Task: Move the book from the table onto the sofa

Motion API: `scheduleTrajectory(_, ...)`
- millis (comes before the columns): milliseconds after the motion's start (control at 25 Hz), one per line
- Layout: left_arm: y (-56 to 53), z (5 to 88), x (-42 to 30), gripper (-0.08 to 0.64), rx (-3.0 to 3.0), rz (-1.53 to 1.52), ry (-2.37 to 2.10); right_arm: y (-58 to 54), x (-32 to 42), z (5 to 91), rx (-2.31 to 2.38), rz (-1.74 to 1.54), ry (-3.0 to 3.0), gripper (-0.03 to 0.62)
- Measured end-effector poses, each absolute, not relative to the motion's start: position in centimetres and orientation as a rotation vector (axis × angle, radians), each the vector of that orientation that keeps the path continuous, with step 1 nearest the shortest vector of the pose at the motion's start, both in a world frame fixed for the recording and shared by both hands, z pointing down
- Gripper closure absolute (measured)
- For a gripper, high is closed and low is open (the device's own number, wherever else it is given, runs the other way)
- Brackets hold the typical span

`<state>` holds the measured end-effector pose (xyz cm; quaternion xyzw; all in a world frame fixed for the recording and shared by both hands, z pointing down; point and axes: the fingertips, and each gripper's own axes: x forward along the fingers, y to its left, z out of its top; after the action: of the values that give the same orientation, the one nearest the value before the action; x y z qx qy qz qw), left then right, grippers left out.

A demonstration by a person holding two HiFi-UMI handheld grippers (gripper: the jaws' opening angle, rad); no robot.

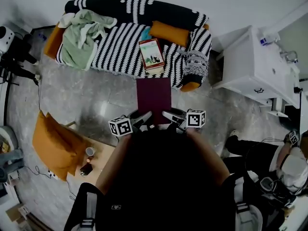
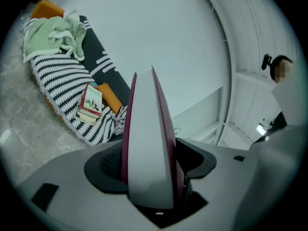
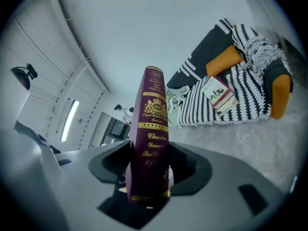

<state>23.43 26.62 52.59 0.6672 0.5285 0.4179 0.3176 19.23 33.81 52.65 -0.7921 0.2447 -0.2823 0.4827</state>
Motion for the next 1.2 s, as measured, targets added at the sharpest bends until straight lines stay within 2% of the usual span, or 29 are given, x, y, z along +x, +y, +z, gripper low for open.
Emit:
scheduleTrajectory(320,26.5,51.9,26.4,0.228,1.943,1.065,1.404,33.7,21.7,52.4,-1.886,-0.623,0.565,0.342)
scheduleTrajectory(880,26.1,53.4,31.1,0.216,2.008,1.115,1.29,34.0,27.5,53.7,-1.92,-0.774,0.706,0.342)
scheduleTrajectory(1200,29.5,54.8,35.8,0.214,1.99,1.179,1.239,37.5,32.4,55.0,-1.888,-0.851,0.722,0.344)
